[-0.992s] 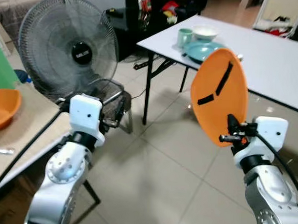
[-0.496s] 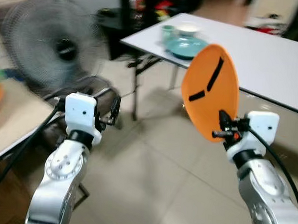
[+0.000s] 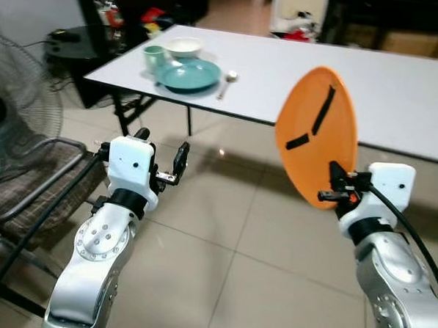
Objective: Setting the table
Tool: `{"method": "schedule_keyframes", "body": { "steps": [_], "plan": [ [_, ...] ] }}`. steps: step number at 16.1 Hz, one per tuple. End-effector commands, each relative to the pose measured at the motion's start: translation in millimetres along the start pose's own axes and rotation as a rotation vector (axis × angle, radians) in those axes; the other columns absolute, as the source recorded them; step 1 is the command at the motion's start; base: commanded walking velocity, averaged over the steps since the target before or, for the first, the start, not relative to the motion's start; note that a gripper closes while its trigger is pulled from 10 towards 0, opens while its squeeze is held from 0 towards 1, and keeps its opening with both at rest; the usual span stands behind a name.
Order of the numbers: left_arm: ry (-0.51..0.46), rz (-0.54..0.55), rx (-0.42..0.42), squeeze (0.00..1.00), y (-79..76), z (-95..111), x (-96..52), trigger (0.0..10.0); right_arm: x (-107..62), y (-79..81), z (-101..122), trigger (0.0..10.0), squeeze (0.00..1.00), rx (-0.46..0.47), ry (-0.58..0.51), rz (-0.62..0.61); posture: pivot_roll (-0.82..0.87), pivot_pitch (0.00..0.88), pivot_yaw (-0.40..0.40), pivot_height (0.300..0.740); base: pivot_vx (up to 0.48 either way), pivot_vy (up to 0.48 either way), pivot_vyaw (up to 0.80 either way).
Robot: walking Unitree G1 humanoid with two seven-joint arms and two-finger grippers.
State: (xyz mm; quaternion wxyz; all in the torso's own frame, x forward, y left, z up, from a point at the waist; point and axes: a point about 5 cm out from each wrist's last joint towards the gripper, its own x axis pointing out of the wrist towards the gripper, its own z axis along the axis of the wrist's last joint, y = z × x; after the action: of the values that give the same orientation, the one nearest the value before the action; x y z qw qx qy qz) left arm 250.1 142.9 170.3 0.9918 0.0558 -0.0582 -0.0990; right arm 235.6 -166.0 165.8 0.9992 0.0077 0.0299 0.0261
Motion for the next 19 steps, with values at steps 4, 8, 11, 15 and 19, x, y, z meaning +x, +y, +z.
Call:
{"method": "schedule_keyframes", "body": {
  "steps": [4, 8, 11, 15, 19],
  "plan": [
    [0.009, 0.02, 0.019, 0.0, 7.3, -1.3, -0.8, 10.0, 6.1, 6.3, 20.1, 10.0, 0.0, -0.004, -0.113, 0.047, 0.03, 0.0, 0.013, 0.74, 0.363, 0.0, 0.0],
    [0.022, 0.027, 0.018, 0.0, 12.9, -4.2, -6.8, 10.0, 9.2, 5.6, 23.0, 10.0, 0.0, -0.01, -0.113, 0.077, 0.03, 0.0, 0.01, 0.74, 0.362, 0.0, 0.0],
    [0.034, 0.031, 0.051, 0.0, 18.4, -5.8, -10.6, 10.0, 14.2, 2.2, 19.8, 10.0, 0.0, 0.021, -0.105, 0.055, 0.04, 0.0, 0.011, 0.74, 0.36, 0.0, 0.0],
    [0.033, -0.009, 0.04, 0.0, 9.6, -8.7, -5.4, 10.0, 20.9, -4.3, 21.7, 10.0, 0.0, 0.07, -0.102, 0.033, 0.02, 0.0, 0.025, 0.74, 0.358, 0.0, -0.2],
    [0.037, -0.042, 0.036, 0.0, 3.6, -10.6, -2.1, 10.0, 18.0, -4.5, 22.4, 10.0, 0.0, 0.147, -0.094, 0.039, 0.01, 0.0, 0.041, 0.74, 0.352, 0.0, -0.79]
  ]
}}
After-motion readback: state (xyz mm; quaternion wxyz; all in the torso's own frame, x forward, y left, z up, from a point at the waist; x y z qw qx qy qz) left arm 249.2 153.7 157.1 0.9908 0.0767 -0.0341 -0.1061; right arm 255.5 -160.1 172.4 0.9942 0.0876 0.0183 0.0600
